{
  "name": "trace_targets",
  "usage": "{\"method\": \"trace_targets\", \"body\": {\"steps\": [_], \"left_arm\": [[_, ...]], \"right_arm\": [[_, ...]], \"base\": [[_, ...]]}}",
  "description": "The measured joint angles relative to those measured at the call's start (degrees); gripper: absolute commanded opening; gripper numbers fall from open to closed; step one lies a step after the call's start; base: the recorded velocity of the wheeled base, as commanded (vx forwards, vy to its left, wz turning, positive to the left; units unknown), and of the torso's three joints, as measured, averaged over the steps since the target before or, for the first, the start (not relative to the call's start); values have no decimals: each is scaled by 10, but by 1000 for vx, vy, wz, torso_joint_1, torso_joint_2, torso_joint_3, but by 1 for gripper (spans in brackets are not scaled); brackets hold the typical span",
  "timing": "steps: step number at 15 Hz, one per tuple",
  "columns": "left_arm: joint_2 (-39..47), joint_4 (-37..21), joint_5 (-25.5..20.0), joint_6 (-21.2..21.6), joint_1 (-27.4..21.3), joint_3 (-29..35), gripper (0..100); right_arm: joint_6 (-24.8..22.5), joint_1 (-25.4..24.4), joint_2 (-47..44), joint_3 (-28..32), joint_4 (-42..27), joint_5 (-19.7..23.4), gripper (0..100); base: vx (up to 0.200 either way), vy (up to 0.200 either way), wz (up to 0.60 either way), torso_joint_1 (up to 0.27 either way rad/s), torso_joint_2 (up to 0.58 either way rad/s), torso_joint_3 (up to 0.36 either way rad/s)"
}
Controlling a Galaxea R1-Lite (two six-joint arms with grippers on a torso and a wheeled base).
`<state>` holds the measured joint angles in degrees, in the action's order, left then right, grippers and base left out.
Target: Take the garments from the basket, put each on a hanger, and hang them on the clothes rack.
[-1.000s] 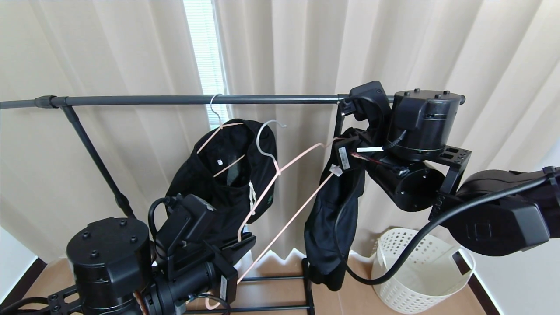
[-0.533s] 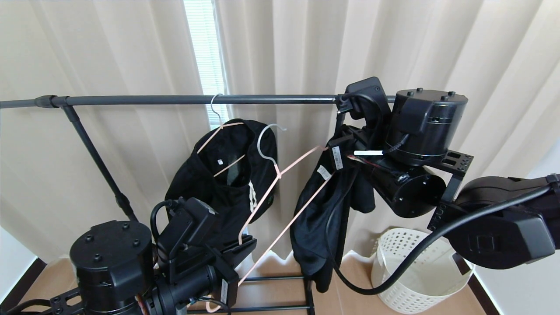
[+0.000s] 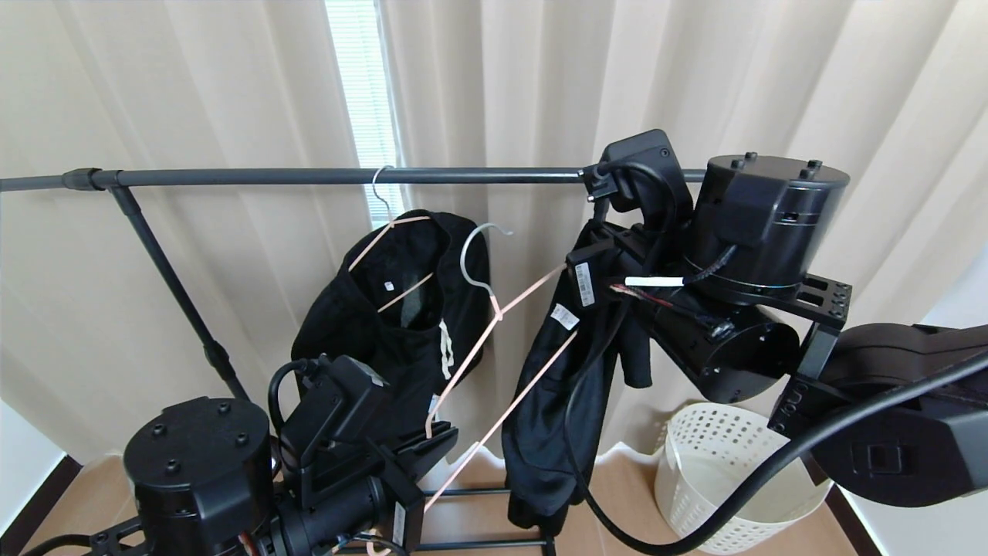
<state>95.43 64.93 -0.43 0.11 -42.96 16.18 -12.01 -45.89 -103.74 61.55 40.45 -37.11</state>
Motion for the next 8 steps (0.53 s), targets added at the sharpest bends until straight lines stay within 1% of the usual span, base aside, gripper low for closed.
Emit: {"method": "trace_targets", "body": {"steps": [4,6,8], "left_arm": [[1,20,-1,-1,-2,-6,0],[1,21,-1,0,-3,-9,0],[0,23,-1,0,-5,-10,0]], "right_arm": [[21,-27,1,-6,-1,0,0],[29,-39,1,-8,-1,0,0],[45,-52,2,-10,-2,12,0]], "base": [[0,0,0,0,0,0],[0,0,0,0,0,0],[0,0,0,0,0,0]]}}
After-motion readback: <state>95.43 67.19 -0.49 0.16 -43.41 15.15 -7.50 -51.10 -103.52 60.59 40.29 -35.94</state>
